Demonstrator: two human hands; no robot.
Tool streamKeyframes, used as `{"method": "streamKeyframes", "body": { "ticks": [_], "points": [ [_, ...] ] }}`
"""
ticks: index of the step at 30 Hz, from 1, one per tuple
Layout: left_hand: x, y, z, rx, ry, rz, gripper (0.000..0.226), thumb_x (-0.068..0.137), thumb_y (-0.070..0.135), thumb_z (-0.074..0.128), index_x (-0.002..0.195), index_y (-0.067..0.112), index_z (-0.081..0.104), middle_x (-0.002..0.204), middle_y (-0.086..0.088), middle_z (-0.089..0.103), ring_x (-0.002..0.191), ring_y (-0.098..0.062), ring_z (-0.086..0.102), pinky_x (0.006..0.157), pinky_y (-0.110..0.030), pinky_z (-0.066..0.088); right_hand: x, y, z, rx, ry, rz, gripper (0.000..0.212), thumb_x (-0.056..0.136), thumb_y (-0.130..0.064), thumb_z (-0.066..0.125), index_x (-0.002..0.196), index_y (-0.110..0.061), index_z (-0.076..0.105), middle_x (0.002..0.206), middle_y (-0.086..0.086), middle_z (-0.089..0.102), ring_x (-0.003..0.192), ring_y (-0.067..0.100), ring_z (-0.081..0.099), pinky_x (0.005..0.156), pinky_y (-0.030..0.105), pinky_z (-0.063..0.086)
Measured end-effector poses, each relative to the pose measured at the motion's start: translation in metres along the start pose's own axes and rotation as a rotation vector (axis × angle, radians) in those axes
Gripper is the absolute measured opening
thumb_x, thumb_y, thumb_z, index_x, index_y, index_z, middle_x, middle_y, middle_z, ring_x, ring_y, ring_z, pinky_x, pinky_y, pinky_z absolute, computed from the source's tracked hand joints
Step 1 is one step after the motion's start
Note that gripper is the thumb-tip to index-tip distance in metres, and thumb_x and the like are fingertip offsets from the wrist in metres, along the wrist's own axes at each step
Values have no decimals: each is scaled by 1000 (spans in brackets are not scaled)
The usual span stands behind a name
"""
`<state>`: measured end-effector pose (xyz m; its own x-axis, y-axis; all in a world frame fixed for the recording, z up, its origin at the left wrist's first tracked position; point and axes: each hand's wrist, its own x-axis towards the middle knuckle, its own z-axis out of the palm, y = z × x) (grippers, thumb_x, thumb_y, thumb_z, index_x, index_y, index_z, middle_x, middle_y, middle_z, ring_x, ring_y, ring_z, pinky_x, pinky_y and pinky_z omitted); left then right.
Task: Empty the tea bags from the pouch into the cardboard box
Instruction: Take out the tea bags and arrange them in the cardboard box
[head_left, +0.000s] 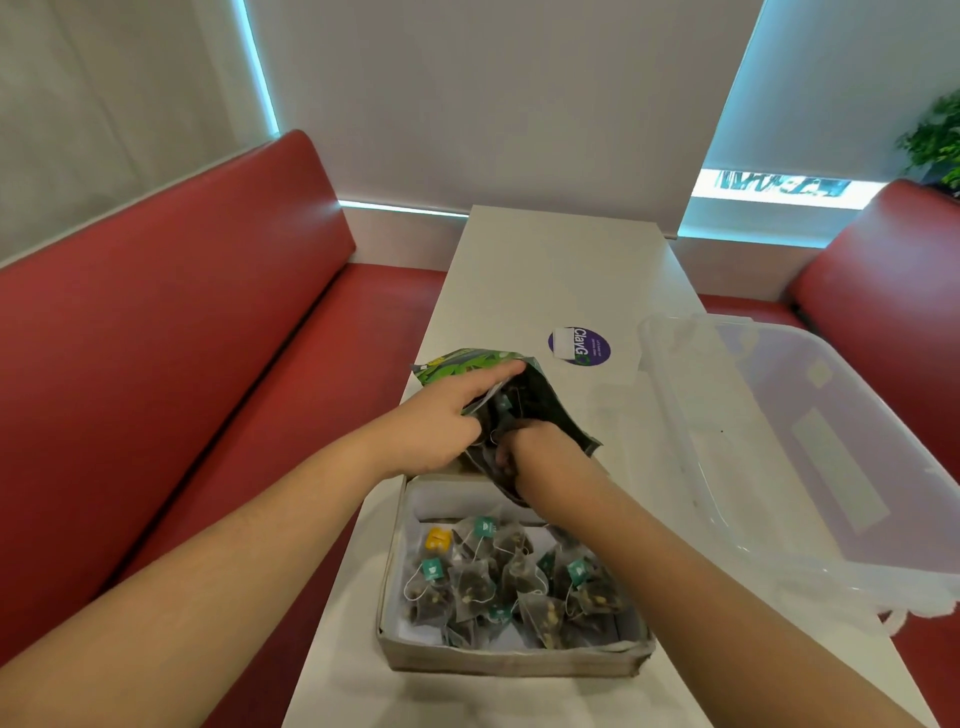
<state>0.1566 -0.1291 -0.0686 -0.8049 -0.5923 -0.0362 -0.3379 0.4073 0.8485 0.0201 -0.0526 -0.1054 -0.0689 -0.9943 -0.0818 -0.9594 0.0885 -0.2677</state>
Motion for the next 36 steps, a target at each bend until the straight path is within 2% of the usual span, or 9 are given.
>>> {"method": "streamKeyframes", "body": {
  "ticks": [5, 7, 10, 18, 21, 25, 29, 31, 36],
  "points": [
    [0, 1, 0, -2, 1, -2, 86, 77, -19, 36, 146, 32, 30, 154, 12, 29, 142, -1, 20, 116, -21, 17, -55, 5, -8, 139, 272, -158, 15, 83, 2, 59, 84, -7, 70, 91, 4, 63, 80, 19, 59, 69, 29, 51],
    [0, 0, -1, 1, 5, -5, 85, 77, -18, 37, 146, 32, 31, 154, 11, 30, 142, -2, 22, 118, -26, 18, -77, 7, -15, 237, 308, -208, 15, 83, 0, 63, 85, -14, 70, 91, -4, 63, 79, 7, 58, 70, 18, 50],
    [1, -3, -1, 8, 10, -12, 83, 78, -17, 40, 146, 31, 32, 153, 10, 32, 142, -4, 24, 119, -32, 21, -104, 6, -19, 351, 269, -290, 15, 84, -5, 66, 87, -18, 70, 93, -10, 63, 83, 0, 57, 75, 13, 48],
    [-1, -3, 1, 30, 15, -18, 80, 81, -15, 45, 146, 31, 32, 153, 11, 32, 141, -4, 25, 119, -33, 22, -105, 9, 31, 214, 54, -360, 25, 88, -14, 62, 112, -18, 68, 114, -3, 66, 105, 11, 58, 94, 21, 45],
    [-3, -4, -1, 6, 9, -33, 79, 83, -12, 47, 145, 36, 33, 152, 13, 32, 141, -3, 25, 118, -33, 24, -103, 16, 24, 217, 146, -319, 23, 88, -17, 63, 109, -23, 69, 113, -8, 67, 102, 6, 59, 91, 21, 49],
    [-3, -1, 0, -2, 10, -30, 81, 82, -15, 44, 145, 34, 32, 153, 12, 31, 142, -3, 23, 118, -32, 22, -97, 20, 8, 272, 292, -270, 21, 86, -13, 63, 103, -23, 70, 104, -10, 65, 89, -8, 51, 82, 7, 45],
    [-4, 1, 1, -6, 6, -11, 84, 79, -18, 39, 146, 32, 31, 154, 11, 28, 142, -2, 20, 119, -29, 19, -70, 8, -8, 284, 380, -260, 24, 89, -4, 59, 109, -14, 68, 111, -2, 64, 97, 6, 58, 87, 16, 48],
    [-4, 2, 0, -4, 10, -8, 85, 77, -20, 37, 146, 30, 31, 154, 12, 28, 143, -1, 19, 118, -26, 16, -43, 1, -10, 242, 322, -217, 32, 90, -3, 56, 120, -9, 62, 122, 5, 60, 109, 18, 57, 95, 25, 45],
    [-3, 3, -3, 4, 1, 4, 87, 74, -21, 35, 146, 27, 31, 148, 18, 29, 141, 4, 19, 113, -13, 12, 38, -5, 5, -27, -115, 5, 53, 91, -15, 54, 141, -20, 37, 143, 11, 39, 121, 31, 47, 102, 41, 40]
  ]
}}
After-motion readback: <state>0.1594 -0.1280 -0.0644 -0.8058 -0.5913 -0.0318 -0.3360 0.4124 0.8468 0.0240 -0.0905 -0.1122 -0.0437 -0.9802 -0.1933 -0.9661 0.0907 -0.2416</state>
